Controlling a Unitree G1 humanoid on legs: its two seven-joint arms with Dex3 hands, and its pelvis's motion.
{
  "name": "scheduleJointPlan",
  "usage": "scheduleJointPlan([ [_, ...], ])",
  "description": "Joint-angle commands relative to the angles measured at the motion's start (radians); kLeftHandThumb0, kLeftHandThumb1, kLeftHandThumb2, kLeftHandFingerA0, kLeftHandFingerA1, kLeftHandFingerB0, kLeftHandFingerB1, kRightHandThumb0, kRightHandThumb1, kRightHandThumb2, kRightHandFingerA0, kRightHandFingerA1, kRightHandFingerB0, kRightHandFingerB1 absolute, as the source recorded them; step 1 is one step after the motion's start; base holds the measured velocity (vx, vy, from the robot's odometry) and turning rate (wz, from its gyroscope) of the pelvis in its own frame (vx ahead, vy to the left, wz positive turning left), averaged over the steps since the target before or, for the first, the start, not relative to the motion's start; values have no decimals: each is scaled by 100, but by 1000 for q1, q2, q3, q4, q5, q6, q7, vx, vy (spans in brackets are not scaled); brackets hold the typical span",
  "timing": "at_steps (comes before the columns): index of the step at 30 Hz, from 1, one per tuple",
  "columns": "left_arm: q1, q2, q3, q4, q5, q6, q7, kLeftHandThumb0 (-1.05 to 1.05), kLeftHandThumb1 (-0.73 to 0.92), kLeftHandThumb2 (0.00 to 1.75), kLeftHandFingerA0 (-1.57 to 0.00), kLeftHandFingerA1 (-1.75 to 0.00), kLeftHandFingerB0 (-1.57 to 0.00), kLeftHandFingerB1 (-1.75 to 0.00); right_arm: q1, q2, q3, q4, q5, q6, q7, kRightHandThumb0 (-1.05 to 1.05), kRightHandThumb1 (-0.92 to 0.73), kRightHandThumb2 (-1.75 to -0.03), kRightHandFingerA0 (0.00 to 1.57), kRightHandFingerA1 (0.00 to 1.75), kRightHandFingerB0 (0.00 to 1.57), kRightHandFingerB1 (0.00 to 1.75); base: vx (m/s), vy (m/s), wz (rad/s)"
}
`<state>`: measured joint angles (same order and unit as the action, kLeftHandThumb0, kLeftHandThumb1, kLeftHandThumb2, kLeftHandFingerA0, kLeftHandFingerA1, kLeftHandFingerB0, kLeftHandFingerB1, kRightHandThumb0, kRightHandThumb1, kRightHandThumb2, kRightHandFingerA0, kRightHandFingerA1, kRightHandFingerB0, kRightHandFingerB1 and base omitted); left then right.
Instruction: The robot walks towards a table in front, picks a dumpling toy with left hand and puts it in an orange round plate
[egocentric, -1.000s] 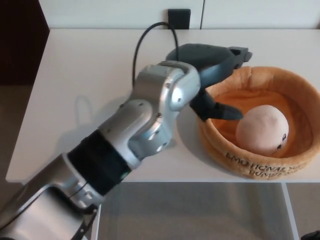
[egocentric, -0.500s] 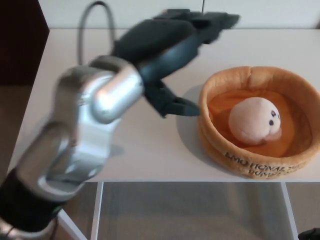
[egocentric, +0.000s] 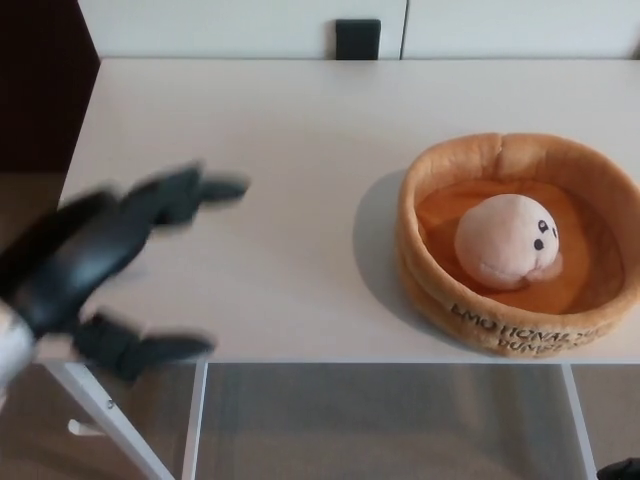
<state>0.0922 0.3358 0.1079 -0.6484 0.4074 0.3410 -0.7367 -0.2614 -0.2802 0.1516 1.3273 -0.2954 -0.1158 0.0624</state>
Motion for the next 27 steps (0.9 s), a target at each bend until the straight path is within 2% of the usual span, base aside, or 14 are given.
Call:
scheduleJointPlan([
  [1,828,60,368,294,-303,-666,-154,-48,41,53,-43,-41,-42,-34,97,-37,-4,18,-3,18,-5,-49,-62,-59,64,115,27,30,0,0,0],
  [3,835,67,366,298,-309,-676,-147,-48,41,53,-43,-41,-42,-34,98,-37,-5,17,-3,18,-5,-49,-62,-59,64,115,27,30,0,0,0],
  [4,857,173,237,468,11,-650,184,-50,44,54,-49,-41,-47,-36,120,-37,-13,18,5,13,-6,-48,-62,-59,60,125,27,30,0,0,0],
  [5,866,217,184,543,147,-644,326,-50,44,54,-49,-41,-47,-36,129,-37,-16,18,9,10,-7,-48,-62,-59,60,125,27,30,0,0,0],
  [6,867,268,81,569,295,-497,418,-31,45,54,-76,-105,-54,-37,139,-37,-16,18,8,10,-17,-49,-61,-59,63,122,29,30,0,0,0],
  [10,775,333,-73,727,374,-353,456,-30,48,54,-82,-101,-54,-38,150,-33,-21,16,10,12,-26,-50,-62,-59,64,107,28,30,0,0,0],
  [11,703,336,-112,830,337,-356,412,-31,49,54,-76,-91,-53,-43,161,-34,-24,17,12,11,-32,-56,-49,-80,63,89,21,43,0,0,0],
  [14,671,347,-140,883,311,-366,412,-31,49,54,-76,-91,-53,-43,166,-35,-26,15,12,11,-34,-56,-49,-80,63,89,21,43,0,0,0],
  [15,616,338,-162,914,276,-336,333,-33,50,55,-72,-66,-41,-40,159,-41,-32,15,20,27,-14,-51,-63,-59,50,74,27,32,0,0,0],
  [17,586,341,-182,941,254,-328,310,-33,50,55,-72,-66,-41,-40,157,-43,-36,14,22,34,-5,-51,-63,-59,50,74,27,32,0,0,0],
  [18,525,330,-211,1009,257,-318,312,-38,53,56,-56,-62,-38,-36,157,-41,-39,15,25,40,1,-50,-60,-58,45,69,25,35,0,0,0],
  [22,419,320,-272,1135,249,-310,329,-38,53,56,-56,-62,-38,-36,157,-38,-45,14,27,50,10,-50,-60,-58,45,69,25,35,0,0,0],
  [23,357,294,-271,1224,234,-299,360,-38,51,56,-42,-46,-37,-40,160,-35,-38,12,21,49,11,-49,-64,-61,37,56,25,34,0,0,0],
  [27,244,256,-286,1396,202,-298,420,-38,51,56,-42,-46,-37,-40,165,-29,-29,9,11,47,11,-49,-64,-61,37,56,25,34,0,0,0],
])
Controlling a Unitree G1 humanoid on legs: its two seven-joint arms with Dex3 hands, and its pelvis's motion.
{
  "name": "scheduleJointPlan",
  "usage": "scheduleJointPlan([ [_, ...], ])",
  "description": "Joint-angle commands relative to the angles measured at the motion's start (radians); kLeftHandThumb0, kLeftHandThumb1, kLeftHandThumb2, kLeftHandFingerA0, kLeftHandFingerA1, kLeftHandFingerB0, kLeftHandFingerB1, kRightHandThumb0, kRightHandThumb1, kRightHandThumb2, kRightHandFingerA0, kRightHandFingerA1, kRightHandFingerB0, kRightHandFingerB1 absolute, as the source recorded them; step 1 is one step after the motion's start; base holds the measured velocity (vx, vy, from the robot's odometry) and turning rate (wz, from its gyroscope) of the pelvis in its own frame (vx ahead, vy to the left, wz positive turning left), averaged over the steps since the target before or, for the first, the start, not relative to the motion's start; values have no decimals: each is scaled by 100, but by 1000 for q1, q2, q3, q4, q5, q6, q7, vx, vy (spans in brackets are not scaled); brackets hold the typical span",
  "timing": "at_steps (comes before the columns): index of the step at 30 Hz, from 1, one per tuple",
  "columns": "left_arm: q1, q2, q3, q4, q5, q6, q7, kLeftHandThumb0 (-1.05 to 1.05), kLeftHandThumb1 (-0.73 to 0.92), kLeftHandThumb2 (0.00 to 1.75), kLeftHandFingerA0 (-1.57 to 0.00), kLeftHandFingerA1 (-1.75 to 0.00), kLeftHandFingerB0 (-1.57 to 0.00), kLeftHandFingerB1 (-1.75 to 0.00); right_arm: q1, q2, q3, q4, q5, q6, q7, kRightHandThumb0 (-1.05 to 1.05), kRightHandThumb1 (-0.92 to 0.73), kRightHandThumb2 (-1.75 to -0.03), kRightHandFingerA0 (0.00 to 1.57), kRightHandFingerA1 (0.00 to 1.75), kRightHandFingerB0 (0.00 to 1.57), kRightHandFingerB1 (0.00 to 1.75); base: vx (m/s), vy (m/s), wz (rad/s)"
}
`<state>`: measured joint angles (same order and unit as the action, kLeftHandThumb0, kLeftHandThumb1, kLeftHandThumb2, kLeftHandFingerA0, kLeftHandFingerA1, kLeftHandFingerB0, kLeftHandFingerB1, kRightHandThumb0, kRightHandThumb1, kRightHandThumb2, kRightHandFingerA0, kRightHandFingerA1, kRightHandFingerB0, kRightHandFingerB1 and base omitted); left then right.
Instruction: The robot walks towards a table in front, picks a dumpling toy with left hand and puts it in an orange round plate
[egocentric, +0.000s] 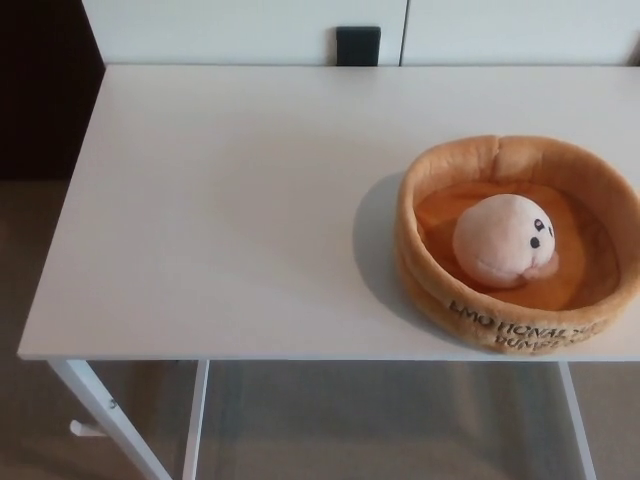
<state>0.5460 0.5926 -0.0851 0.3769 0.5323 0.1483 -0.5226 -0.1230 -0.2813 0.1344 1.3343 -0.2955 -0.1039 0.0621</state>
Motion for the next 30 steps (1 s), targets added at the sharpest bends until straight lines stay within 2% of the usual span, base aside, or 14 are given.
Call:
scheduleJointPlan([
  [1,-215,0,-98,382,74,-109,211,-38,51,56,-42,-46,-37,-40,27,-28,-12,1,11,35,12,-49,-64,-61,37,56,25,34,0,0,0],
  [2,-256,-43,-57,510,23,-133,295,-37,51,56,-59,-63,-19,-30,35,-26,-11,0,11,33,11,-50,-64,-59,43,72,24,34,0,0,0],
  [4,-309,-110,23,709,-65,-183,412,-39,52,56,-56,-56,-18,-30,48,-22,-9,-4,11,29,12,-55,-50,-85,39,66,18,47,0,0,0],
  [6,-308,-114,40,741,-88,-213,405,-39,52,56,-56,-56,-18,-30,50,-22,-10,-6,12,28,15,-55,-50,-85,39,66,18,47,0,0,0],
  [7,-302,-118,73,751,-126,-236,376,-36,53,56,-68,-58,-23,-29,48,-30,-12,-7,13,26,16,-49,-64,-59,46,69,25,32,0,0,0],
  [11,-311,-130,144,795,-193,-302,348,-33,50,55,-72,-64,-22,-29,37,-41,-15,-12,14,24,15,-51,-63,-59,44,64,26,33,0,0,0],
  [12,-318,-126,137,801,-181,-318,356,-36,55,57,-64,-57,-24,-30,32,-37,-11,-10,10,25,16,-49,-66,-59,51,84,26,33,0,0,0],
  [14,-329,-120,125,809,-162,-342,369,-36,55,57,-64,-57,-24,-30,25,-31,-4,-7,3,26,18,-49,-66,-59,51,84,26,33,0,0,0],
  [15,-334,-120,129,826,-164,-358,360,-35,56,57,-63,-54,-24,-29,31,-31,-10,-6,9,23,20,-53,-51,-86,51,80,18,46,0,0,0],
  [17,-338,-118,124,838,-158,-374,363,-35,56,57,-63,-55,-25,-29,33,-32,-9,-6,8,21,18,-50,-64,-60,45,77,25,33,0,0,0],
  [18,-345,-121,120,848,-154,-376,365,-32,58,57,-60,-54,-23,-29,36,-36,0,-9,-2,21,15,-55,-53,-88,52,80,17,47,0,0,0],
  [19,-348,-122,118,855,-152,-379,367,-32,58,57,-60,-54,-23,-29,37,-38,4,-10,-5,20,14,-55,-53,-88,52,80,17,47,0,0,0],
  [20,-353,-122,121,866,-155,-384,367,-32,59,58,-58,-53,-22,-29,36,-38,3,-10,-4,21,15,-52,-67,-60,49,82,25,34,0,0,0],
  [30,-389,-110,130,932,-195,-413,365,-33,55,56,-60,-53,-19,-29,16,-32,2,-9,0,26,19,-51,-63,-60,43,70,26,33,0,0,0],
])
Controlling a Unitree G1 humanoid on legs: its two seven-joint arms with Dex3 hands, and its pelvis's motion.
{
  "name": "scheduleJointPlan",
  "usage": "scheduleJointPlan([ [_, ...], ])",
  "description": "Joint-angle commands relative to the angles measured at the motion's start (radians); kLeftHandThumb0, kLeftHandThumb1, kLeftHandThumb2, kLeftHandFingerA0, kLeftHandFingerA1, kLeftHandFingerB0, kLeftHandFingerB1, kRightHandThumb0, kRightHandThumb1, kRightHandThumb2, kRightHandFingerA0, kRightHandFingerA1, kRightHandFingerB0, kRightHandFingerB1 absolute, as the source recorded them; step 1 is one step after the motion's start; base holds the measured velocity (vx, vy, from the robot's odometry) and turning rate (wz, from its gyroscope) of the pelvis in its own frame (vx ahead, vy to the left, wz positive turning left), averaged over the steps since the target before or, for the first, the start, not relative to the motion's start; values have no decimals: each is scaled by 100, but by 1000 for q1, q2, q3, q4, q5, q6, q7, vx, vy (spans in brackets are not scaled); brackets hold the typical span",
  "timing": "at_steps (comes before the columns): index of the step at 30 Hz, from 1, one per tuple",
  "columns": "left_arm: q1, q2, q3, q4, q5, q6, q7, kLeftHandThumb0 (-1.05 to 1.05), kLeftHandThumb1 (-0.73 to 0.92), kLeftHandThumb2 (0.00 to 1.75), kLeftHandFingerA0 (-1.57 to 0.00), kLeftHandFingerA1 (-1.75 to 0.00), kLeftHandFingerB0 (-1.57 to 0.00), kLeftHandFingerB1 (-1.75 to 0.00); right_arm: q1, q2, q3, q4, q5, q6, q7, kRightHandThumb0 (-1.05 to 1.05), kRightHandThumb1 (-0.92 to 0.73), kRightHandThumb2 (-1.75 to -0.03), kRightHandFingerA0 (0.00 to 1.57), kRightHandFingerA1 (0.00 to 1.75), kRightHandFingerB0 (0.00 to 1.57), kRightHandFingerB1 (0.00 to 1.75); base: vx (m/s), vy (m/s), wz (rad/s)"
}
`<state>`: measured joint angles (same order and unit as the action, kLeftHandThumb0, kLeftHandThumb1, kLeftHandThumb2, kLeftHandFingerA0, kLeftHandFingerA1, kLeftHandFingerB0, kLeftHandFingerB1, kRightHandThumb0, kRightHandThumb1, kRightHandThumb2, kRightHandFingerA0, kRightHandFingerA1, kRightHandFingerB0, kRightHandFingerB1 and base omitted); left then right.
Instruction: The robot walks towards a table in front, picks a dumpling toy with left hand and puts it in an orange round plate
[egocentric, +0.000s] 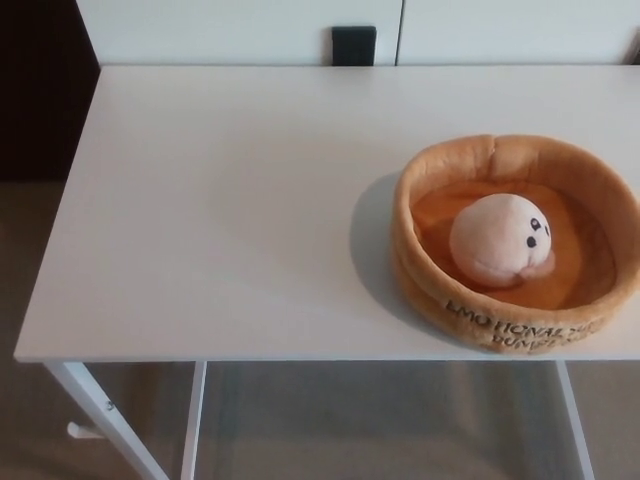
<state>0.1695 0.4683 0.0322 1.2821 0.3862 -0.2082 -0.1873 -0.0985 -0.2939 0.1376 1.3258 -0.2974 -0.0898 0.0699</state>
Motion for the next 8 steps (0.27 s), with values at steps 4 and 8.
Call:
scheduleJointPlan([
  [4,-21,16,-2,30,-46,-58,34,-33,55,56,-61,-56,-17,-29,-24,-21,-1,-2,1,15,17,-48,-67,-60,50,73,29,34,0,0,0],
  [8,-27,18,-25,37,-34,-56,59,-34,53,56,-57,-49,-20,-29,-25,-20,-7,-1,8,14,20,-48,-66,-59,54,83,29,34,0,0,0],
])
